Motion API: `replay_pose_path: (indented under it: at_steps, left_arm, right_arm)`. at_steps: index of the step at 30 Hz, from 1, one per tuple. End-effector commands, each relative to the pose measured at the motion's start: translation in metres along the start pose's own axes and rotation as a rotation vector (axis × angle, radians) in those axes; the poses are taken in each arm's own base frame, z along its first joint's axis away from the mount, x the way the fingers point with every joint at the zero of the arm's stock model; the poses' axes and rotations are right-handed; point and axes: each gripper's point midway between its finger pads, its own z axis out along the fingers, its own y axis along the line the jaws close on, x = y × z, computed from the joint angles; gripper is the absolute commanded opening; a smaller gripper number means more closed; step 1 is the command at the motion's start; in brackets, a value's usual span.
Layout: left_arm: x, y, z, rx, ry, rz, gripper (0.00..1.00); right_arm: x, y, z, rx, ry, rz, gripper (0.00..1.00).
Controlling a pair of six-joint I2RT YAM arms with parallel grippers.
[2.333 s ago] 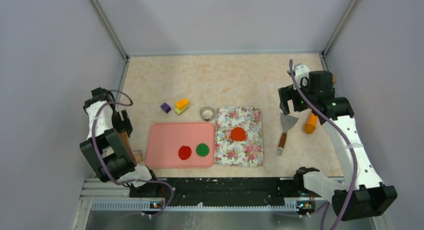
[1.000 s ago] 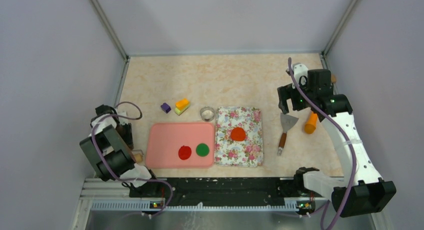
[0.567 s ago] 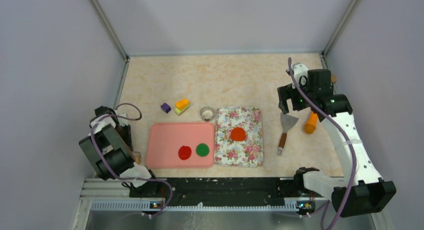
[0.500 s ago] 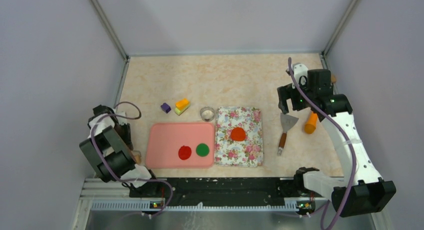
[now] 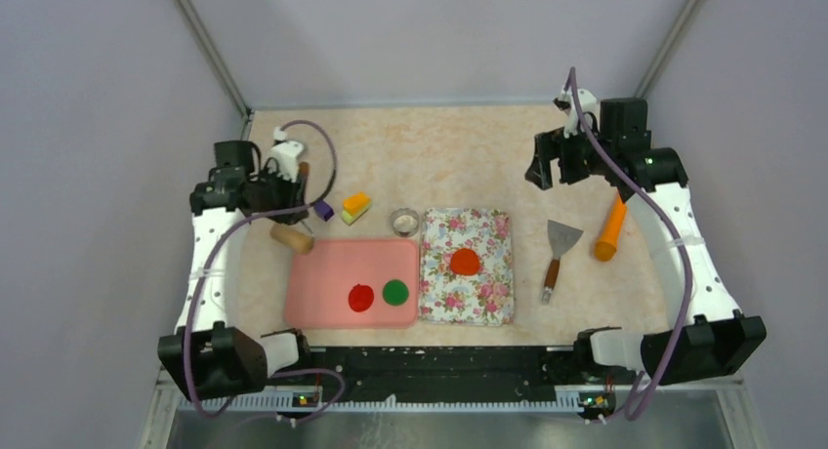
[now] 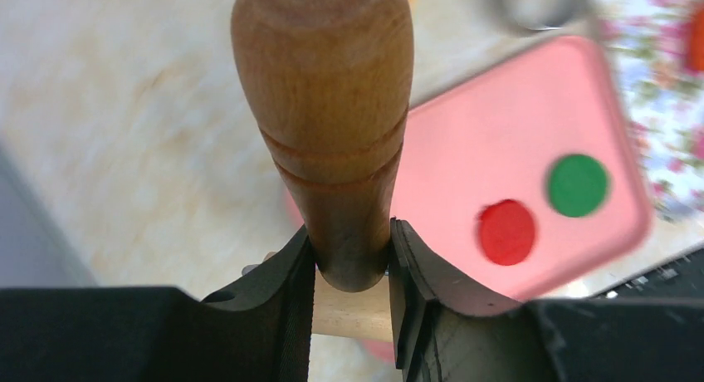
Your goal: Roll out the dumpling wrappers from the dough
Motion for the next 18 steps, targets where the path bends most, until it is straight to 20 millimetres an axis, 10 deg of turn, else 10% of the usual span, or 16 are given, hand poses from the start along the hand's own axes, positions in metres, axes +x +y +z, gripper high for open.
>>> replay_pose_path:
  at_steps: [1, 8, 18]
  left_arm:
    - [-0.045, -0.094, -0.009, 0.261, -0.205, 0.287, 0.00]
    - [-0.057, -0.195, 0.019, 0.487, -0.199, 0.533, 0.00]
    - [-0.074, -0.262, 0.058, 0.557, -0.184, 0.615, 0.00]
  right_arm:
    - [-0.040, 0.038, 0.002, -0.169, -0.054, 0.054, 0.81]
    - [-0.057, 0.092, 0.037, -0.375, -0.002, 0.191, 0.78]
    - [-0.066, 0.148, 0.068, -0.647, 0.082, 0.344, 0.87]
